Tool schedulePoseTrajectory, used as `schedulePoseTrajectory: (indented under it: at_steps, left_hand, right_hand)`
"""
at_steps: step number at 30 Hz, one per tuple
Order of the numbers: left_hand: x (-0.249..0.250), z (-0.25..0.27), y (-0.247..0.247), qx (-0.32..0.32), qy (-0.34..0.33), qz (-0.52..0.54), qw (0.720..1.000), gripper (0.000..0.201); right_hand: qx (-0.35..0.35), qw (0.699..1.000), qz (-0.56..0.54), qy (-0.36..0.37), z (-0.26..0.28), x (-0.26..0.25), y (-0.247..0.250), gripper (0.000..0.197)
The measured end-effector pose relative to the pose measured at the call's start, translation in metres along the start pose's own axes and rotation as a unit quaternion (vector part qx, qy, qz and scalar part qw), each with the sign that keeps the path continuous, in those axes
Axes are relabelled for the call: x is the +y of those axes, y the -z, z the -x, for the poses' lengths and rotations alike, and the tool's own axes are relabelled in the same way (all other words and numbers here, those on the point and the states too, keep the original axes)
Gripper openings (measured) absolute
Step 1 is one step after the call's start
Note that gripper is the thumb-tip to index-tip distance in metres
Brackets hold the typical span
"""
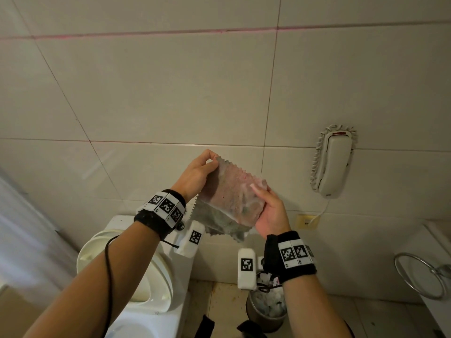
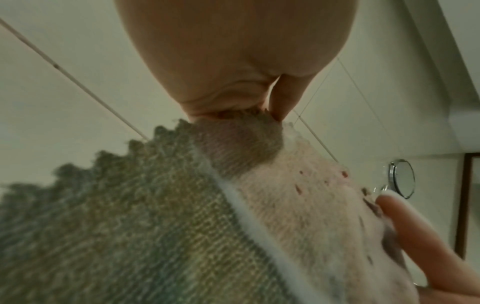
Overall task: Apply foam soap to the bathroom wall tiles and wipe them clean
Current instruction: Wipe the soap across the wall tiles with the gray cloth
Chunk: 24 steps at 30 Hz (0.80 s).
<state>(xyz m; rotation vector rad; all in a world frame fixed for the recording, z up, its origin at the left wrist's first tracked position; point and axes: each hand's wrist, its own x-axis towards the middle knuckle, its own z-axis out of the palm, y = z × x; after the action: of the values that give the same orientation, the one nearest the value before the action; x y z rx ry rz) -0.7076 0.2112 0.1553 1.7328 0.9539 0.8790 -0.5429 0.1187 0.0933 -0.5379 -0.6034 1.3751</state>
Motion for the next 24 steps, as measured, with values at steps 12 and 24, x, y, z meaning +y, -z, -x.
schedulePoseTrajectory:
  at_steps: [12, 24]
  left_hand:
    - [-0.005, -0.003, -0.008, 0.021, 0.03, 0.01, 0.999, 0.023]
    - [-0.015, -0.001, -0.007, 0.055, 0.045, -0.011, 0.997, 0.02]
  right_hand:
    - [0.043, 0.998, 0.038, 0.034, -0.002, 0.002, 0.005, 0.012]
    - [0.252, 0.896, 0.322, 0.171, -0.013, 0.018, 0.018, 0.015]
